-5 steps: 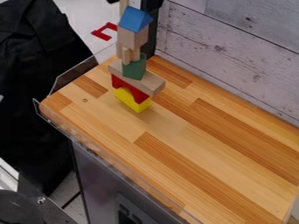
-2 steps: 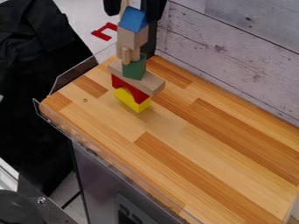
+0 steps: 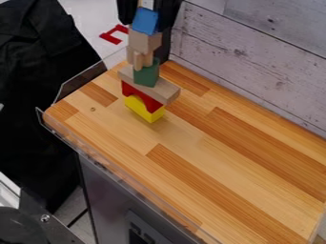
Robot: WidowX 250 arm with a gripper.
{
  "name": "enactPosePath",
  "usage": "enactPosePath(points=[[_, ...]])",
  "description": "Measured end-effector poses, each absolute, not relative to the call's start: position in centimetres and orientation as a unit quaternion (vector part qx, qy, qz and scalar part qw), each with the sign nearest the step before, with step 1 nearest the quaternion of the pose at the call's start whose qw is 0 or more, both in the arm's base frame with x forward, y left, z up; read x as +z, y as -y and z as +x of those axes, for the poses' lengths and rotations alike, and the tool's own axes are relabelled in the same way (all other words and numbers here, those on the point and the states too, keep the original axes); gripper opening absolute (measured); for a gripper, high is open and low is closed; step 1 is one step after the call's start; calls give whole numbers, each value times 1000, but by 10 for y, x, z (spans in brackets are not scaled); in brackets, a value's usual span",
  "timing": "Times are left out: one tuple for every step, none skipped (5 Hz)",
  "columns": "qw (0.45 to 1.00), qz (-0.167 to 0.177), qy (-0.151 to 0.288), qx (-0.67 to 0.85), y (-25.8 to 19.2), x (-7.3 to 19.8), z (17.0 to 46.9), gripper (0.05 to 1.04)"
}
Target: Move the blue triangle to the right
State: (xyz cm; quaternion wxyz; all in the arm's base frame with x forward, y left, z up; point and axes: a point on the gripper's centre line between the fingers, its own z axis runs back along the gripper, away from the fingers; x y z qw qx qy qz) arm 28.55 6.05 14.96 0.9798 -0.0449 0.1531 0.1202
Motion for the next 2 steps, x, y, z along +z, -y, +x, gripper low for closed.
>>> enactPosePath(points=[[980, -46, -152, 120, -60, 150, 286, 558], [980, -45, -152, 120, -61, 150, 286, 558]])
